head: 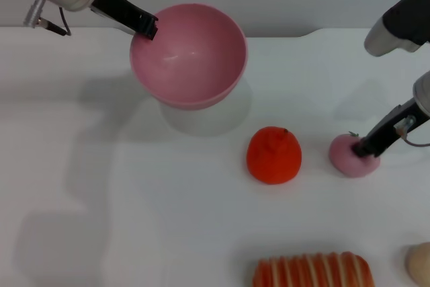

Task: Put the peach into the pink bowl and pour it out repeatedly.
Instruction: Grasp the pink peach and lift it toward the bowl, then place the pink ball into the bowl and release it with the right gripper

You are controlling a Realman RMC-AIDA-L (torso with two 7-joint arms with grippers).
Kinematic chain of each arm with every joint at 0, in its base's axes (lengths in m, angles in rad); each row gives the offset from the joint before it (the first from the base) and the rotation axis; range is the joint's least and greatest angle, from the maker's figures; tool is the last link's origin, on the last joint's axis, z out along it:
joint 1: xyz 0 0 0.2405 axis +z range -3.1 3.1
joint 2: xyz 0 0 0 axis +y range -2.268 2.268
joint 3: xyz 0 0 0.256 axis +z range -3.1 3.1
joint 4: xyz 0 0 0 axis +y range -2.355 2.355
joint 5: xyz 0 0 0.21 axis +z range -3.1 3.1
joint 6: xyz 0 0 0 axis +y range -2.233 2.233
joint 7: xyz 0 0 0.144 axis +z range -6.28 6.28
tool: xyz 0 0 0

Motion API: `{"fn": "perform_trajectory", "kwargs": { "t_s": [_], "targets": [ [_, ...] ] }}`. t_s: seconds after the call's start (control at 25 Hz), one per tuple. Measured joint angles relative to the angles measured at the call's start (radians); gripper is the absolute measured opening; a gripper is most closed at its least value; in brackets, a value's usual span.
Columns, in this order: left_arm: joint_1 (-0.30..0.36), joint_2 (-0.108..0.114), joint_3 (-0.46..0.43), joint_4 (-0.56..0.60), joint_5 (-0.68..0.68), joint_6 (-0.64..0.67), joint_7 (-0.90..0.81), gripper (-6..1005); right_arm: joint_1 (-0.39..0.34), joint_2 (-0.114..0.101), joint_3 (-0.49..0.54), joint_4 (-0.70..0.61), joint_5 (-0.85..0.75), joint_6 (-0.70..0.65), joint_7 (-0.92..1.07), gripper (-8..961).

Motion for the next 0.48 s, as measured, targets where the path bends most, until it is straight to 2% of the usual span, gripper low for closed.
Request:
{"fn": "perform_trajectory", "kwargs": {
  "t_s": [0.2,0.48],
  "targets": [
    [0.006,0.0,0.001,0.0,-0.01,-0.002,0.01,37,-0.034,-0.007,0.025,-0.136,0.075,-0.007,0.006,27],
    [0.015,0.0,0.006,-0.002,-0.054,-0.007,0.024,37,-0.074,-0.006,0.092,-0.497,0.188,-0.024,0.027,39]
  ]
}}
